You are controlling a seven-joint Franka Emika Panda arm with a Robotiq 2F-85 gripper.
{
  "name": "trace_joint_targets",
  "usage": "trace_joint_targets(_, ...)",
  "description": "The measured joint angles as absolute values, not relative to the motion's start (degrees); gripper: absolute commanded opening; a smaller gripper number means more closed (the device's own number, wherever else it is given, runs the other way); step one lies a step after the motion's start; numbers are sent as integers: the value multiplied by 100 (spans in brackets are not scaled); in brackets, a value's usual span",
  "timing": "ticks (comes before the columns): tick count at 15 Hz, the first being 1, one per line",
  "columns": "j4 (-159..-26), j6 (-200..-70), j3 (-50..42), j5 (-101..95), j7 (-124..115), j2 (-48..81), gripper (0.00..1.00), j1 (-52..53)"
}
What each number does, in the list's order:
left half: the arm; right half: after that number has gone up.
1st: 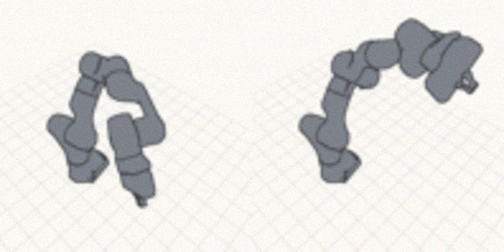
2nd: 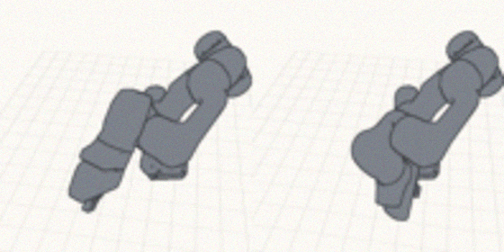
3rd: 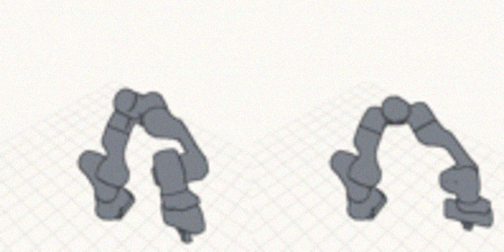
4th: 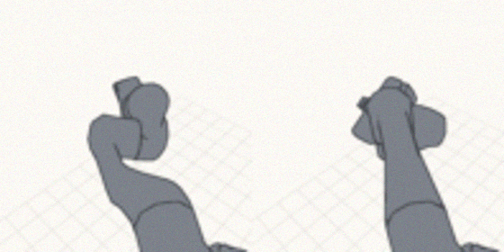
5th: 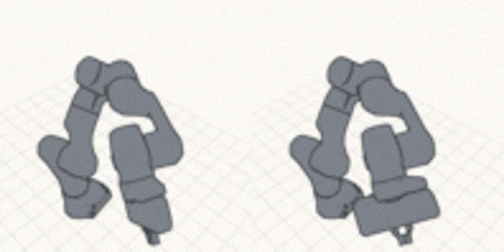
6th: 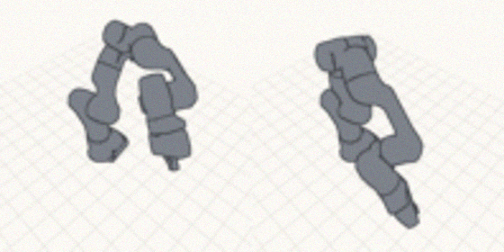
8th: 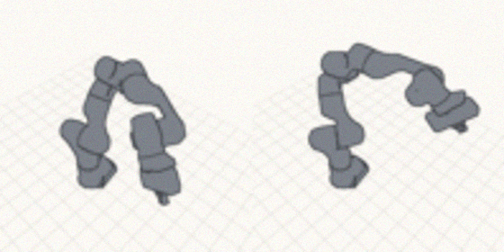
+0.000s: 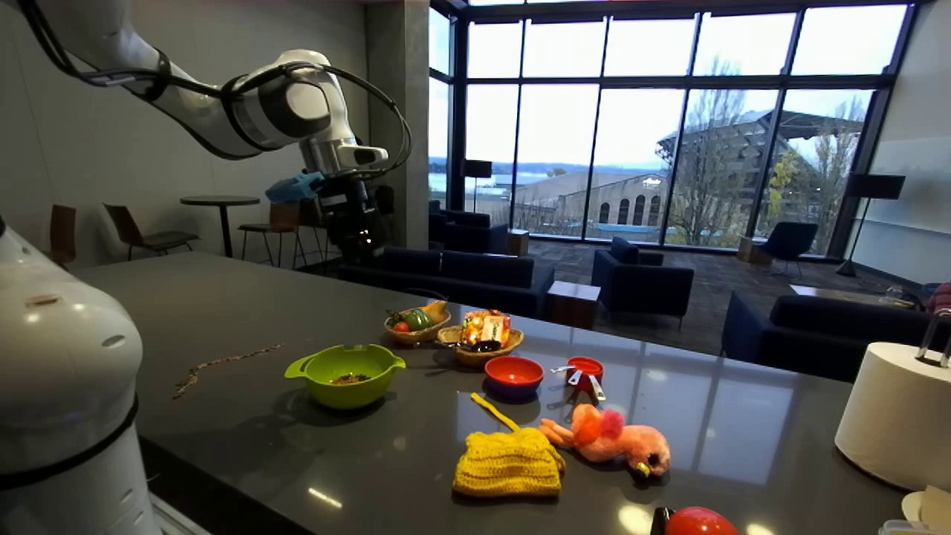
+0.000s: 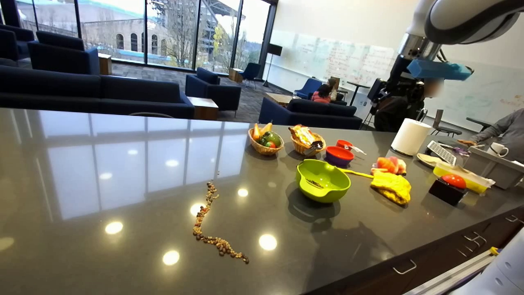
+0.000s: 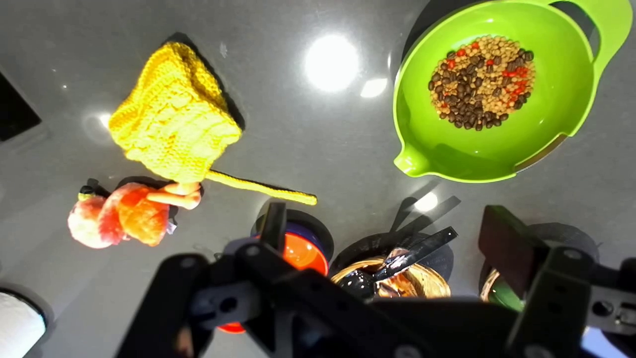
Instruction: Put the flamingo in the orange bowl
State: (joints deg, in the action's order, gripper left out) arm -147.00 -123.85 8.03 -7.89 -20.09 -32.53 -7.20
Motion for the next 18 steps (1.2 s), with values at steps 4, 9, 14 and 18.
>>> trace_joint_targets(4,-14690,-12453,659,-791,-1969,-3063,100,-741)
trace_joint_targets(9,-14539,-12759,188,-857,-1614,-2445,100,-889)
trace_joint_targets(14,-14217,-13190,-187,-1021,-1410,-1599,100,-1061)
trace_joint_targets(18,-13849,-13603,-411,-1022,-1568,-912,100,-1168)
